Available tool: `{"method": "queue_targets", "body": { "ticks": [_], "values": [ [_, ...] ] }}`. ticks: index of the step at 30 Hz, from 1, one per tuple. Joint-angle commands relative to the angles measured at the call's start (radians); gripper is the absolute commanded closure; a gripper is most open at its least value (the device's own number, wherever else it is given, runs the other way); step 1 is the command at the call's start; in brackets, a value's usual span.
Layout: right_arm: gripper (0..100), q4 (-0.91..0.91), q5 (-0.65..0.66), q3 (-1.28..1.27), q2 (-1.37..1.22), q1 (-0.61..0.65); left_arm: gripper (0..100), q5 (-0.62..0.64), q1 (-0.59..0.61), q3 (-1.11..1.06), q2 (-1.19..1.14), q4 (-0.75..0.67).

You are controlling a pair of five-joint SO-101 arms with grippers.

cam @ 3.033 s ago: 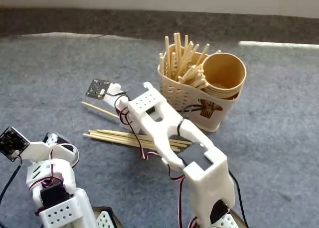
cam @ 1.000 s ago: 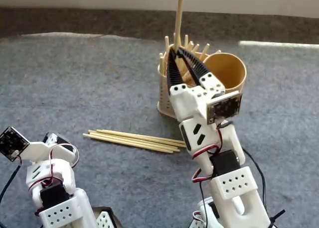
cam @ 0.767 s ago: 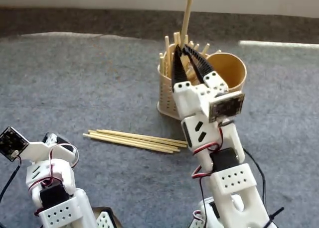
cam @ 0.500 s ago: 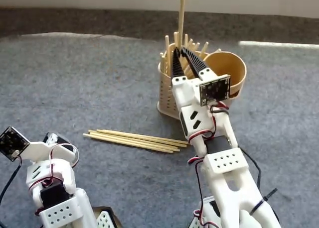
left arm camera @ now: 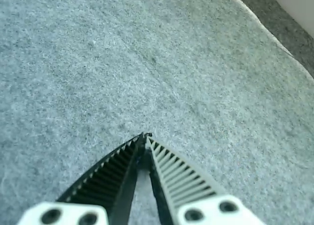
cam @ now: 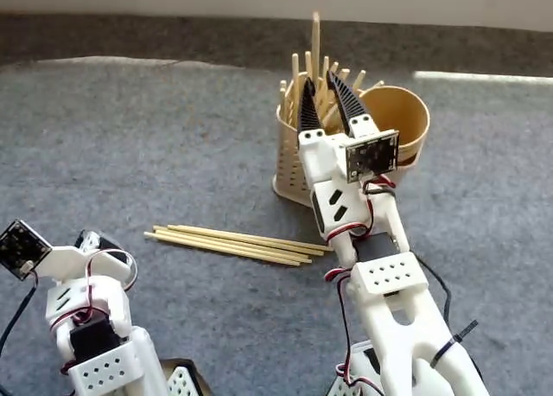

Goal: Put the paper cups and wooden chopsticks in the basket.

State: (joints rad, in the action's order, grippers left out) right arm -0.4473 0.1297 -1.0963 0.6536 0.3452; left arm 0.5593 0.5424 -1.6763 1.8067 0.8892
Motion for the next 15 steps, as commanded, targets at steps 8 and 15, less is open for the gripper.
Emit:
{"method": "queue_targets", "body": {
  "ticks": [8, 15],
  "values": [
    [86.8, 0.182, -0.009, 0.030, 0.185, -0.008, 97, -0.008, 0.004, -0.019, 0.016, 0.008],
    [86.8, 0.432, -0.002, 0.050, 0.318, 0.008, 97, -0.008, 0.002, -0.019, 0.016, 0.008]
  ]
}}
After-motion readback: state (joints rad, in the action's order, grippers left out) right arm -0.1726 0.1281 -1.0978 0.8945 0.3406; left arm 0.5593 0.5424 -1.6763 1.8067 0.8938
